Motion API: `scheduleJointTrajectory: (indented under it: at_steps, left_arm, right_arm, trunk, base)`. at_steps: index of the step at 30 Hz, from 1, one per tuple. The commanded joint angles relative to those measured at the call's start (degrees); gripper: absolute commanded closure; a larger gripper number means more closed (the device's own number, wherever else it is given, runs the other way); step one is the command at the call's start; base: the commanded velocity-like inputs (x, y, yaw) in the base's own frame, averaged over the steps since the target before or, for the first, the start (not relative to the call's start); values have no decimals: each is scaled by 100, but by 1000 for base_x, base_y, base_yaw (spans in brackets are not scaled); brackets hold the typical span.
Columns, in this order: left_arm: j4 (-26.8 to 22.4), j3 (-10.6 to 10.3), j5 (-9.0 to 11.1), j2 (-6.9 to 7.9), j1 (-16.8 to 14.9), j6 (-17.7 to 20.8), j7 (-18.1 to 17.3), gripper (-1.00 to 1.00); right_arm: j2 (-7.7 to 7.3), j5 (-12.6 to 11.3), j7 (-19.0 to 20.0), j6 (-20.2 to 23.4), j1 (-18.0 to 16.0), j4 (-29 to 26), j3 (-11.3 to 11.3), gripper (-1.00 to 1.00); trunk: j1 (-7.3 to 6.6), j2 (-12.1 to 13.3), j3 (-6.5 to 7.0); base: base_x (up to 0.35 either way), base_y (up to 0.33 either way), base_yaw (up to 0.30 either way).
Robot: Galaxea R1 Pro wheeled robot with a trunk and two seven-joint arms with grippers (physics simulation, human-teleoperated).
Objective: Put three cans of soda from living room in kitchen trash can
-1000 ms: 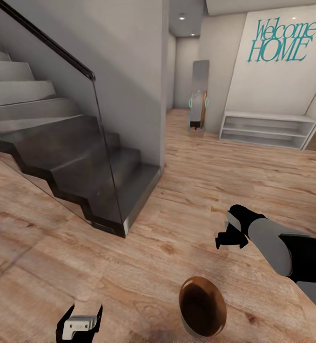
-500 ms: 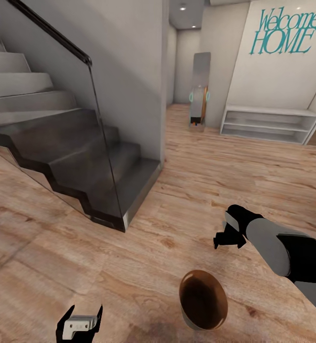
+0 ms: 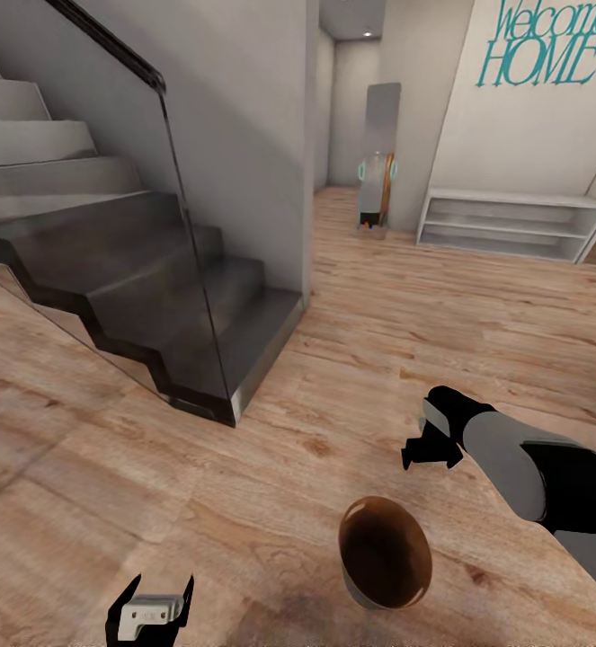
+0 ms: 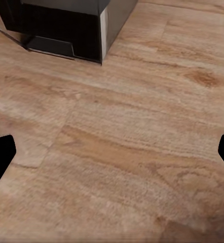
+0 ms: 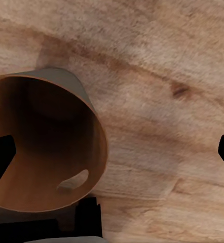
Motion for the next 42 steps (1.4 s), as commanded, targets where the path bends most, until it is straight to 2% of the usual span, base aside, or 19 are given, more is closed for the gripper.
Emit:
scheduleJointTrajectory:
  at_steps: [1, 39, 42]
  left_arm:
    - [1, 0, 0, 0, 0, 0, 0, -100]
    - [11, 0, 0, 0, 0, 0, 0, -100]
    - [8, 0, 0, 0, 0, 0, 0, -100]
  right_arm:
    - [1, 1, 0, 0, -1, 0, 3, -100]
    - [4, 1, 0, -6, 74, 1, 7, -100]
    - [7, 1, 0, -6, 75, 0, 7, -100]
  trunk:
    - [22, -42, -28]
    - [857, -1566, -1046]
    - [865, -1570, -1139]
  base:
    - [0, 0, 0]
    - [0, 0, 0]
    - [0, 0, 0]
